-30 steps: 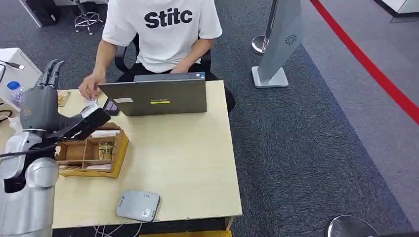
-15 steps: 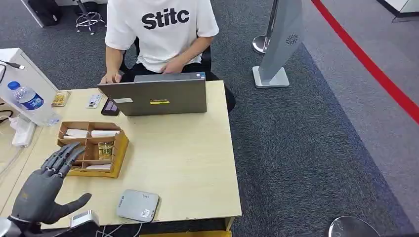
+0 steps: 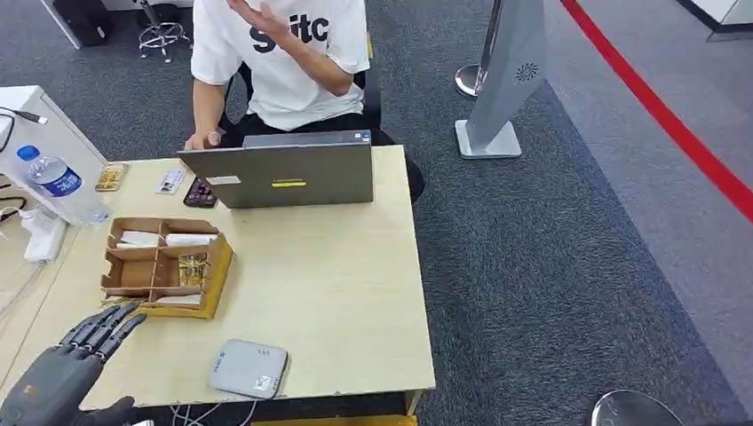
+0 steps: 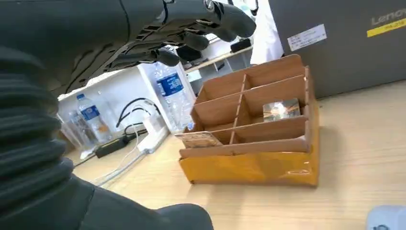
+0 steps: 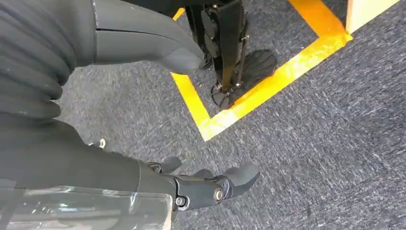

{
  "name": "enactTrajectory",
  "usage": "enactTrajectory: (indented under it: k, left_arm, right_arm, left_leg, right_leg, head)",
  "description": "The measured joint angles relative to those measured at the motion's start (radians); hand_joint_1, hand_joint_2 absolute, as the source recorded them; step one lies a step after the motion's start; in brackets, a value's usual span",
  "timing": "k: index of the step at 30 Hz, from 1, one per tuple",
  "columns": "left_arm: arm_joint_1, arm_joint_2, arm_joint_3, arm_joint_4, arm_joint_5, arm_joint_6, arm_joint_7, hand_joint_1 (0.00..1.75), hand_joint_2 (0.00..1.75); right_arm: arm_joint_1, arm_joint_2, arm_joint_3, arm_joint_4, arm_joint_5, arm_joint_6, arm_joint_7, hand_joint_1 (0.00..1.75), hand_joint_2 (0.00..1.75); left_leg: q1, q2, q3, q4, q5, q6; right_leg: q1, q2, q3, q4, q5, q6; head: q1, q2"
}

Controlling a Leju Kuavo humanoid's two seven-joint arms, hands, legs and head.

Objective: Pass the card to the sensor for recognition and then transmit it.

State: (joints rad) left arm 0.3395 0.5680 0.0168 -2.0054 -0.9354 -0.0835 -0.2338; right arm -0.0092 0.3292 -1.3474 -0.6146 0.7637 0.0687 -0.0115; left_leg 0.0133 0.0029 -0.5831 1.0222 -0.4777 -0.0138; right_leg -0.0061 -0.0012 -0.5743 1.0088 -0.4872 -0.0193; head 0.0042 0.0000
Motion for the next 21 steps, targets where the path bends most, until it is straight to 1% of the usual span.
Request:
enactTrajectory:
  k: [2,4,7,9,11,13,15,18,21]
  left_arm:
    - [0.014,0.010,0.010,0.015,-0.030,0.017,0.005,0.00,1.75]
    - [0.012,0.010,0.013,0.031,-0.074,0.049,0.015,0.00,1.75]
    - [-0.006,-0.004,0.014,0.072,-0.138,0.100,0.019,0.00,1.75]
    - [-0.031,-0.022,0.016,0.121,-0.168,0.122,0.019,0.00,1.75]
    - [-0.051,-0.040,0.019,0.168,-0.197,0.159,0.010,0.00,1.75]
    - [-0.078,-0.068,0.028,0.218,-0.237,0.216,-0.008,0.00,1.75]
    - [-0.112,-0.105,0.038,0.272,-0.280,0.267,-0.024,0.00,1.75]
    - [-0.166,-0.149,0.049,0.354,-0.327,0.301,-0.029,0.00,1.75]
    - [-0.219,-0.179,0.062,0.435,-0.359,0.304,-0.021,0.00,1.75]
  right_arm:
    - [-0.004,-0.002,-0.005,0.002,0.014,0.001,-0.006,0.00,1.75]
    - [-0.004,-0.002,-0.005,0.003,0.022,0.004,-0.010,0.00,1.75]
    - [-0.004,-0.002,-0.006,0.002,0.036,0.019,-0.010,0.00,1.75]
    - [-0.005,0.002,-0.006,-0.002,0.047,0.031,-0.010,0.00,1.75]
    - [-0.004,0.004,-0.010,-0.006,0.051,0.037,-0.010,0.00,1.75]
    - [-0.005,0.006,-0.017,-0.008,0.063,0.044,-0.010,0.00,1.75]
    - [-0.005,0.008,-0.022,-0.007,0.074,0.048,-0.012,0.00,1.75]
    - [-0.007,0.010,-0.029,-0.007,0.091,0.056,-0.027,0.00,1.75]
    - [-0.010,0.009,-0.034,-0.006,0.104,0.059,-0.037,0.00,1.75]
  left_leg:
    - [0.000,0.001,0.000,0.000,0.000,0.000]
    - [0.000,0.000,0.000,0.000,0.000,0.000]
    - [0.000,0.000,0.000,0.000,0.000,0.000]
    - [0.000,0.000,0.001,0.000,0.000,0.000]
    - [0.000,0.000,0.001,0.000,0.000,0.000]
    - [0.000,0.000,0.001,0.000,0.000,0.000]
    - [0.000,-0.001,0.001,0.000,0.000,0.000]
    - [0.000,-0.001,0.001,0.000,0.000,0.000]
    - [0.000,-0.001,0.001,0.000,0.000,0.000]
  right_leg:
    - [0.000,0.000,0.000,0.000,0.000,0.000]
    - [0.000,0.000,0.000,0.000,0.000,0.000]
    - [0.000,-0.001,0.000,0.000,0.000,0.000]
    - [0.000,-0.001,0.001,0.000,0.000,0.000]
    - [0.000,-0.001,0.001,0.000,0.000,0.000]
    - [0.000,-0.001,0.001,0.000,0.000,0.000]
    - [0.000,-0.001,0.002,0.000,0.000,0.000]
    - [0.000,-0.001,0.002,0.000,0.000,0.000]
    - [0.000,-0.001,0.002,0.000,0.000,0.000]
  head:
    - [-0.002,0.000]
    - [-0.001,0.000]
    - [-0.002,0.000]
    - [-0.002,0.000]
    - [-0.001,0.000]
    - [-0.002,0.000]
    - [-0.001,0.000]
    - [-0.001,0.000]
    - [-0.001,0.000]
